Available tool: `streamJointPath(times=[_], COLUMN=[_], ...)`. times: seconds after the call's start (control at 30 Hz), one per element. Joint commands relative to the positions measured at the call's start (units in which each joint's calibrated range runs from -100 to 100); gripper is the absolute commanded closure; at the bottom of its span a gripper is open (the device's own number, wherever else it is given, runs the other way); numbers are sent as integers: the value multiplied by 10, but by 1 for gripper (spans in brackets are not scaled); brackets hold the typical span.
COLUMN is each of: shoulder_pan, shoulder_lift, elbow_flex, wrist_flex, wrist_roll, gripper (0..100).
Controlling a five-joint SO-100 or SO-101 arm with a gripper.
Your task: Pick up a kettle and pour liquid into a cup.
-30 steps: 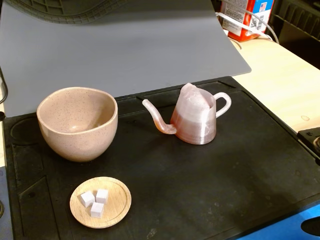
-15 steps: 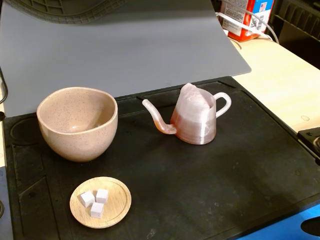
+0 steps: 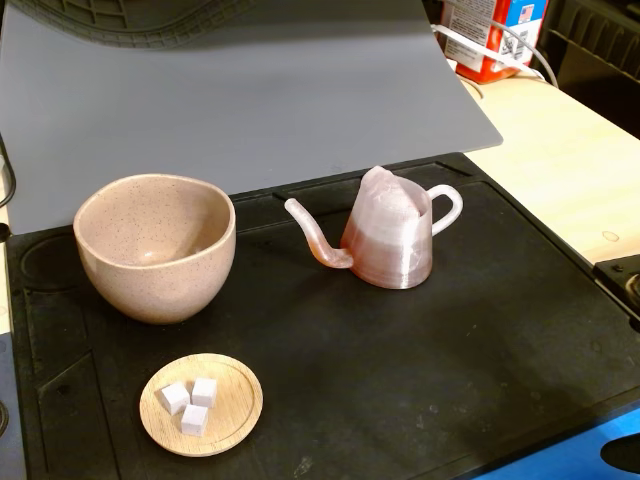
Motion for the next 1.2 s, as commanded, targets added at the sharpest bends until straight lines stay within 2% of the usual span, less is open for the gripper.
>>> streamJointPath(times=[0.0, 0.53, 0.73, 1.0, 1.1, 1.17], shoulder_pan=[1, -4, -4, 0, 1, 3], shoulder_lift=[0, 8, 9, 253, 378, 444], elbow_flex=[2, -7, -2, -63, -88, -111], wrist_flex=[1, -12, -195, -473, -638, -703], wrist_roll=[2, 2, 2, 2, 3, 32], gripper=[99, 99, 99, 98, 98, 98])
